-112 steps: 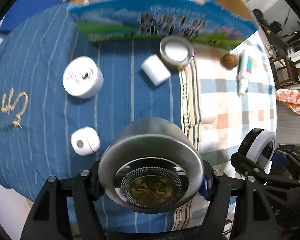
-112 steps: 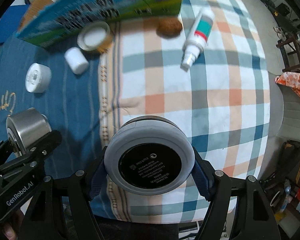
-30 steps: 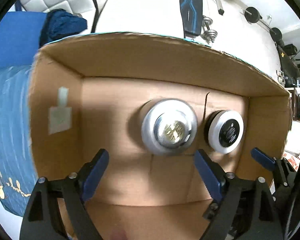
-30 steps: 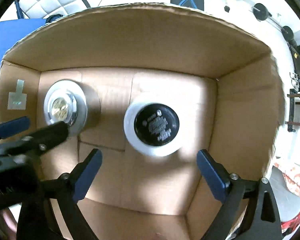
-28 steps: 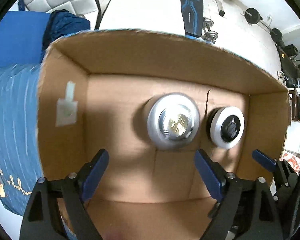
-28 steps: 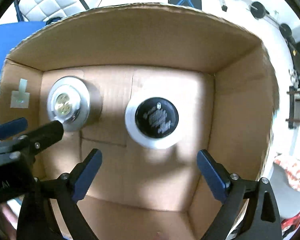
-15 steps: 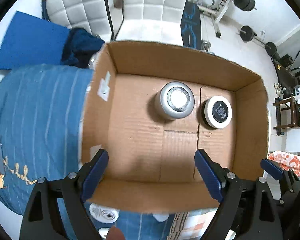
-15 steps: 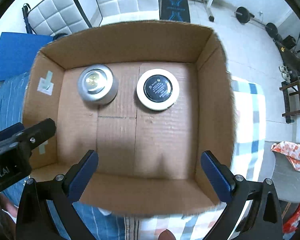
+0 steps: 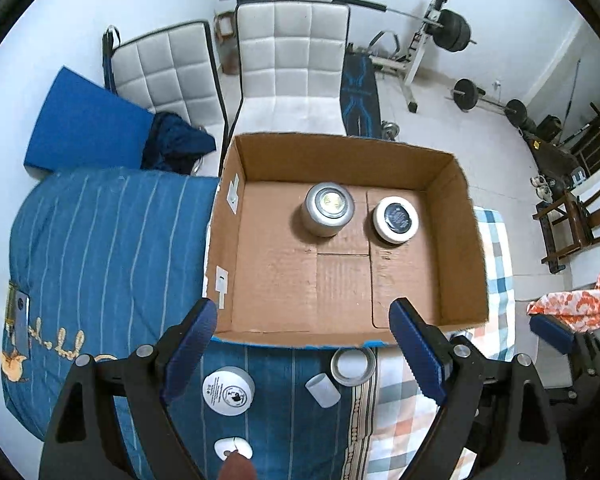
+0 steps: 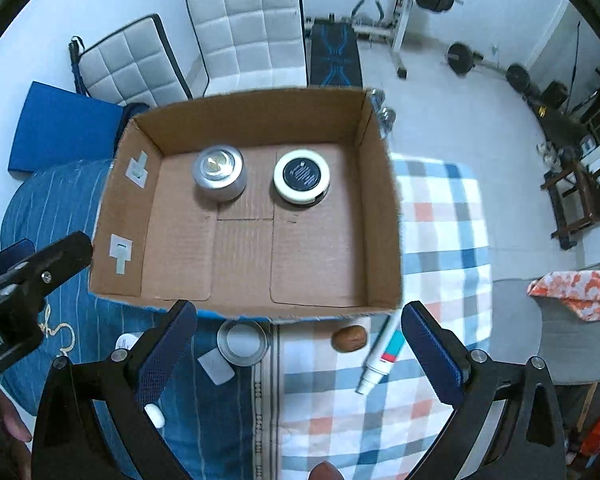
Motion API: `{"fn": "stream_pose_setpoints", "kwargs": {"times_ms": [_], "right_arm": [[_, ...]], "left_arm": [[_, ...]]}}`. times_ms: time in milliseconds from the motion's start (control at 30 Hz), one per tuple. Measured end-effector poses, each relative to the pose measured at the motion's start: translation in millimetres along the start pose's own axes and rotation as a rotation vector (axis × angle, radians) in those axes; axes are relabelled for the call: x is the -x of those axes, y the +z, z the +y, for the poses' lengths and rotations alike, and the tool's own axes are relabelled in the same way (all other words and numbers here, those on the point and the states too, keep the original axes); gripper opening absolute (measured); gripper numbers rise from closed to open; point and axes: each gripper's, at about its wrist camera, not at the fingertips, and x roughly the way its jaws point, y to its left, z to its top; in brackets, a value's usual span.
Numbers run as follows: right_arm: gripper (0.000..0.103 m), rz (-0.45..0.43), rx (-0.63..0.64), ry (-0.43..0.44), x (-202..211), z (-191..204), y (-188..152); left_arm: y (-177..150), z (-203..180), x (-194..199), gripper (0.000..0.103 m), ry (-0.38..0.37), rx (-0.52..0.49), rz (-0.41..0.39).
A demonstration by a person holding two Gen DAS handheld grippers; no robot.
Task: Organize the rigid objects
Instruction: 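Lift both tools out of the box back over the bed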
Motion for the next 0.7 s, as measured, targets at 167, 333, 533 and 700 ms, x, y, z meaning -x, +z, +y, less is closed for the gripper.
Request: {"fn": "stream_pose_setpoints", "kwargs": {"times_ms": [167, 333, 533, 700], "right_arm": [[0.103, -0.043, 0.008, 0.007, 30, 0, -14], [0.103, -0.044, 0.005, 0.038, 48, -6, -33], [0.103, 0.029, -0.003, 0.047, 40, -30, -68], [0.103, 0.094, -0.052, 0.004, 5, -65, -91]], "left_arm": [[-15, -8, 23, 0.088, -0.011, -0.029, -0.042], [-30, -8, 40, 0.088, -0.03, -0.025, -0.047], [-59, 7, 35, 0.088, 0.035, -0.028, -0.002], [-88, 27, -9, 0.088, 0.012, 0.058, 0.124]]}}
